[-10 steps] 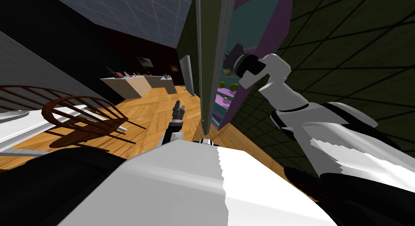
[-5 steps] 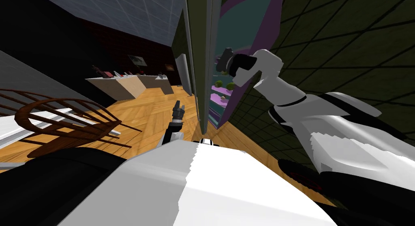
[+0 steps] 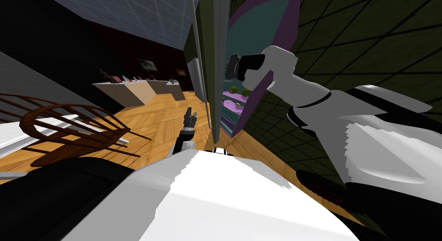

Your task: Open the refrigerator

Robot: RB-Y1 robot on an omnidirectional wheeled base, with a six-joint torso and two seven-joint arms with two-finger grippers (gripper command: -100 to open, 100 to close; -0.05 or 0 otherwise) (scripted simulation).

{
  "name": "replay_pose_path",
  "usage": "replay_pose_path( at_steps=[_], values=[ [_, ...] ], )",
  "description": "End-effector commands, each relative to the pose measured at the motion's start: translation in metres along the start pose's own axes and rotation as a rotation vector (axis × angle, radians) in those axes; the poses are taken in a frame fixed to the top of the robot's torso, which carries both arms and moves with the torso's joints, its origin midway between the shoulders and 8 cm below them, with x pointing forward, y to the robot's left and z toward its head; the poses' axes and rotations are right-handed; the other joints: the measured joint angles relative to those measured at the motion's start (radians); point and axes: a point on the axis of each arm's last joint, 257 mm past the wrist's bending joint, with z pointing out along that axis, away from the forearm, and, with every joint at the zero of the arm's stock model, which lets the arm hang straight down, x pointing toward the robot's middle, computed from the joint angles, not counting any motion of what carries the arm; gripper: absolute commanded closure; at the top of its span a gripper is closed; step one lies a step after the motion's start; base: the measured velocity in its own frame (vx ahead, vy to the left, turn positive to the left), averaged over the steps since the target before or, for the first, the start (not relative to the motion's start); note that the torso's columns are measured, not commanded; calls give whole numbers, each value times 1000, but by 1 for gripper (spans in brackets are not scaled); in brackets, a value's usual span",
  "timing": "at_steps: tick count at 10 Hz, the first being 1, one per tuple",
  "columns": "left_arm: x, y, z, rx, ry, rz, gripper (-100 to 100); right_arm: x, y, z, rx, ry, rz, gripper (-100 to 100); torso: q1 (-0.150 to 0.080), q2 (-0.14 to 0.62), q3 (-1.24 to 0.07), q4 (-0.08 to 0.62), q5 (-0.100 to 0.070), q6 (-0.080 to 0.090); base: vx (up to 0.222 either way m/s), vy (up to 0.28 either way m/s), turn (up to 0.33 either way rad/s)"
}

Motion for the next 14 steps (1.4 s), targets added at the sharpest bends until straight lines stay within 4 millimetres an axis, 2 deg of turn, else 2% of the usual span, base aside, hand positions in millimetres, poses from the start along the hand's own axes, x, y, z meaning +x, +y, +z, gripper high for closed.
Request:
replay_pose_path(
  at_steps=[1,4,6,7,8,10,14],
  values=[
    [0,0,0,0,0,0,0,-22,35,13,-93,21,-71,100,1,4,2,1,0,1,-78,26,-178],
    [0,0,0,0,0,0,0,-24,52,12,-174,74,-185,100,1,-1,0,0,0,0,-18,4,7],
    [0,0,0,0,0,0,0,-22,58,12,-188,96,-239,100,0,-2,-1,0,0,0,6,-1,-2],
    [0,0,0,0,0,0,0,-24,55,12,-181,89,-225,100,1,0,0,0,0,0,0,0,0],
    [0,0,0,0,0,0,0,-13,55,15,-173,113,-235,-100,1,1,0,0,0,0,-37,107,-33],
    [0,0,0,0,0,-1,0,-4,55,17,-164,131,-242,-100,9,3,2,1,3,-1,-37,204,-24],
    [0,0,0,0,0,-1,0,23,54,21,-139,186,-266,-100,1,1,0,1,0,-1,-67,241,-32]
  ],
)
